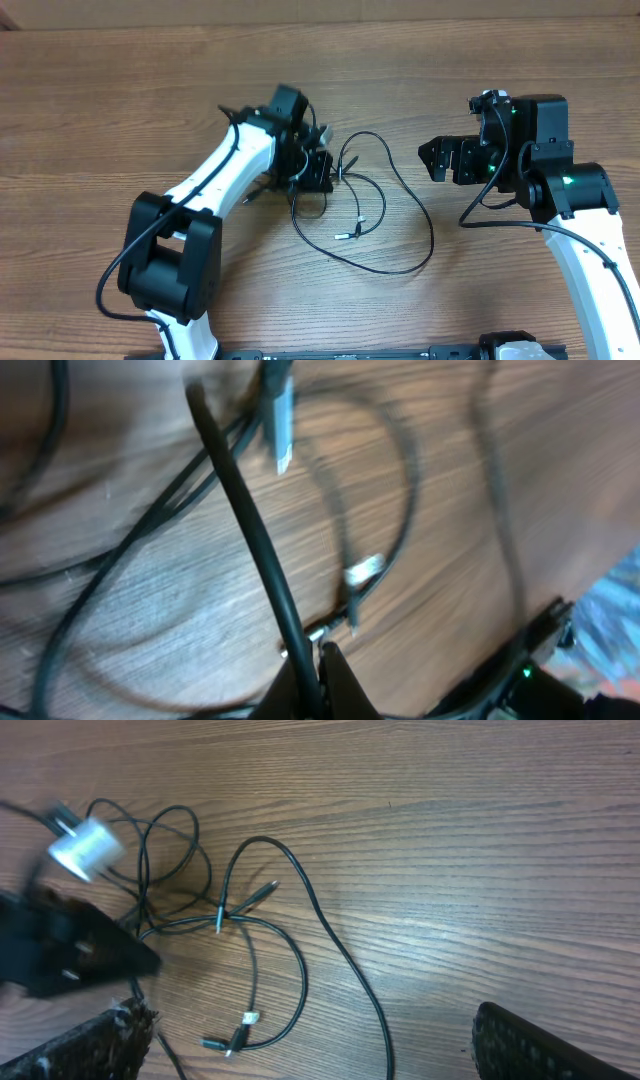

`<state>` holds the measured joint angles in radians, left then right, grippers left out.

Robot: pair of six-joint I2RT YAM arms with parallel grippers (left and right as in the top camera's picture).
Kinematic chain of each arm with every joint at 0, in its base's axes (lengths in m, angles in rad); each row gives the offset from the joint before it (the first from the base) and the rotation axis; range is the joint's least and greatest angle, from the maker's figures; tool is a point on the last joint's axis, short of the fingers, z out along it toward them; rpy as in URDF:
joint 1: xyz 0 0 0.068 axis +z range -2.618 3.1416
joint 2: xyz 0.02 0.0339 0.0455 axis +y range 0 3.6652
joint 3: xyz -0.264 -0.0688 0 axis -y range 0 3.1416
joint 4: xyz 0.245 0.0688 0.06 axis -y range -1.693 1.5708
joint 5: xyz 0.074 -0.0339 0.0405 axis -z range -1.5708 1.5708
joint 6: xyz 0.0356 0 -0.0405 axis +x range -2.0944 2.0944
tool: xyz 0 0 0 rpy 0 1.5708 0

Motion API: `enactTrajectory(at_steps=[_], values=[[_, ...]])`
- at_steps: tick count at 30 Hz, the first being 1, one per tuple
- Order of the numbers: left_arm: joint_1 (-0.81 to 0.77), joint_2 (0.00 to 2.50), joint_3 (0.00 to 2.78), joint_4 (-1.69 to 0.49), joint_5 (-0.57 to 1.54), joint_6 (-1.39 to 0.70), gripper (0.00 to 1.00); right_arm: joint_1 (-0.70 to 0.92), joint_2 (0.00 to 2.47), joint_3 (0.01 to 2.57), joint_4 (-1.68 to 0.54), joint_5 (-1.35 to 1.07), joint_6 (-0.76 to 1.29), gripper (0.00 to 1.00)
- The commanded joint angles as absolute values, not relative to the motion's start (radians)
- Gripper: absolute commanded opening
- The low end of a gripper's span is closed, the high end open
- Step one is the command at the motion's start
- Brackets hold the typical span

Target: Untangle cables

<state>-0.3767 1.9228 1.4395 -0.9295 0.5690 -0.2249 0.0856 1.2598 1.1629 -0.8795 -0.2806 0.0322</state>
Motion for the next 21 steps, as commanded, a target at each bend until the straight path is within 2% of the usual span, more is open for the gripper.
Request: enactTrajectory(at_steps=[1,8,12,21], values=[[-0.338,1.804,1.617,-0.970,0.596,-0.114,0.04,0.083,1.262,1.166,-0.878,-0.274,0.029,1.00],[-0.208,1.655,1.991,-1.019,0.679,-0.105,0.04,0.083,1.262,1.166,-0.878,-0.274,0.029,1.00],[-0.118,1.591,2.159,-1.020,0.708,-0.171,0.04,0.083,1.262,1.166,-0.878,-0.274,0.029,1.00],[0.069,1.505,2.360,-0.936,0.796,-0.285,0.04,0.083,1.262,1.166,-0.878,-0.274,0.029,1.00]])
